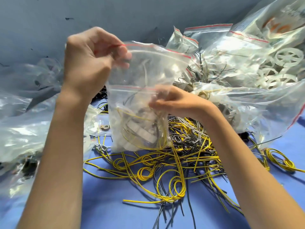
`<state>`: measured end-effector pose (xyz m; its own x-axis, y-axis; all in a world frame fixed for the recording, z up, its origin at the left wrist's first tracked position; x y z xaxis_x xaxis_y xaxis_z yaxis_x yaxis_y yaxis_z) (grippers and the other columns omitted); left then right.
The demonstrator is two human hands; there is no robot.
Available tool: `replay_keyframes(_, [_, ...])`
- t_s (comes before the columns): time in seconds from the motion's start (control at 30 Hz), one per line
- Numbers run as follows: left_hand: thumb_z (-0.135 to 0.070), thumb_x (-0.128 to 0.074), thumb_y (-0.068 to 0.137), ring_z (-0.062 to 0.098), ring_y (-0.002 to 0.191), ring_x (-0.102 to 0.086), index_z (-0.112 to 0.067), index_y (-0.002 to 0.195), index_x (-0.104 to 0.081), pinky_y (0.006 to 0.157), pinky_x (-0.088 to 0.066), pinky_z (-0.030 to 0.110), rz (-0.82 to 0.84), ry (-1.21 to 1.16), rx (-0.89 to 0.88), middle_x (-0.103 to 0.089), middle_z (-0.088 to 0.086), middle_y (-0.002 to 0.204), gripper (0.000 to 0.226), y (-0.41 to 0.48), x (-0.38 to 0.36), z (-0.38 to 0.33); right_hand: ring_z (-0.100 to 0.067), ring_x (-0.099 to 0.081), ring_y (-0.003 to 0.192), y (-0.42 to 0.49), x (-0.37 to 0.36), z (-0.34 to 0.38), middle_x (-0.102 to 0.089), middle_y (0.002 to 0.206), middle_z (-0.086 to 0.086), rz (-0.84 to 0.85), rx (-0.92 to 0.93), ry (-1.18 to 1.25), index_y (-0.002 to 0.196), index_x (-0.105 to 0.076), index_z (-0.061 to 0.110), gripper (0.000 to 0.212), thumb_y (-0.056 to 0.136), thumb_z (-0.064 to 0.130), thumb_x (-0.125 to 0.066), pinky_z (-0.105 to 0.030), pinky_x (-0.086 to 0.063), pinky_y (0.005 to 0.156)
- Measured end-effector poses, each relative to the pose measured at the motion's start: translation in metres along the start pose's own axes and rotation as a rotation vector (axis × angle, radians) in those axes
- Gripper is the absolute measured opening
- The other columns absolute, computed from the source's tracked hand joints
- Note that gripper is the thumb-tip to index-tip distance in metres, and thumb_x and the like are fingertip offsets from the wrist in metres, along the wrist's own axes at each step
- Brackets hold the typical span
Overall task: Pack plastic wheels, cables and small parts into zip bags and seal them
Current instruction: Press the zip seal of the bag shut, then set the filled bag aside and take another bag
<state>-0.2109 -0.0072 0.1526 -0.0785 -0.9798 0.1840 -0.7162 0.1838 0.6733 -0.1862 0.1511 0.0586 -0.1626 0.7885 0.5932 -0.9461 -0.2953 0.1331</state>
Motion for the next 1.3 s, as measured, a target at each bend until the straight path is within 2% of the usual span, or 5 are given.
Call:
replay_keyframes(0.33, [-0.032,-0.058,0.091,0.015,0.084,-0.069,-0.025,0.093,-0.058,0.086,-0.053,0.037,0.463,0.367,0.326,-0.071,0.001,0.092,0.007,-0.011,-0.020,0.063,0.010,-0.048,0.053,-0.039,0.140,-0.003,-0.045,0.076,0.012,-1.141,-0.036,0.067,0.094,-0.036,0.019,0.023,0.089,0.013,-0.058,-0.012,-0.040,0.058])
replay_keyframes(0.53, [-0.037,-0.062,0.089,0.020,0.086,-0.064,-0.020,0.092,-0.062,0.068,-0.050,0.027,0.524,0.729,0.470,-0.070,0.005,0.096,0.017,-0.023,-0.026,0.114,-0.030,-0.032,0.132,-0.049,0.145,-0.020,-0.030,0.145,-0.014,-1.361,-0.379,-0.323,0.139,-0.033,0.011,0.054,0.090,0.033,-0.044,-0.037,-0.029,0.101])
replay_keyframes(0.7, [-0.027,-0.075,0.078,0.029,0.114,-0.056,-0.011,0.114,-0.062,0.093,-0.043,0.034,0.200,0.923,0.583,-0.063,0.014,0.121,0.042,-0.022,0.038,0.147,-0.028,-0.009,0.143,0.006,0.074,-0.033,-0.021,0.156,-0.003,-0.520,-0.209,-0.871,0.148,-0.018,0.037,0.071,0.087,0.066,-0.040,-0.054,-0.021,0.112])
replay_keyframes(1.07, [-0.010,-0.059,0.083,0.033,0.103,-0.061,-0.024,0.088,-0.069,0.092,-0.048,0.038,0.135,0.976,0.690,-0.069,0.013,0.104,0.019,-0.038,0.057,0.150,-0.021,-0.022,0.142,0.011,0.074,-0.014,-0.025,0.154,-0.009,-0.739,-0.042,-0.765,0.141,-0.041,0.022,0.054,0.091,0.042,-0.051,-0.045,-0.008,0.111])
replay_keyframes(1.3, [-0.007,-0.061,0.072,0.007,0.057,-0.040,-0.027,0.068,-0.061,0.054,-0.034,0.021,0.461,0.298,0.163,-0.048,0.001,0.061,0.021,-0.013,-0.040,0.025,-0.021,-0.071,0.071,0.029,0.008,0.004,-0.068,0.094,-0.007,-0.113,-0.364,0.308,0.109,-0.057,0.016,0.036,0.096,0.047,-0.043,-0.026,-0.058,0.067])
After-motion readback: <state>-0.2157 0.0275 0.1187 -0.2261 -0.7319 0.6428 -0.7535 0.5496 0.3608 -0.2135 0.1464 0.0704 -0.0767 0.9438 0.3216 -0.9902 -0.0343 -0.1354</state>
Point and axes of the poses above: each hand's wrist, its own y-axis towards the middle knuckle, its own x-axis out of the back of the hand, z = x × y, the point moved 7 cm from there along y, towards the middle knuckle
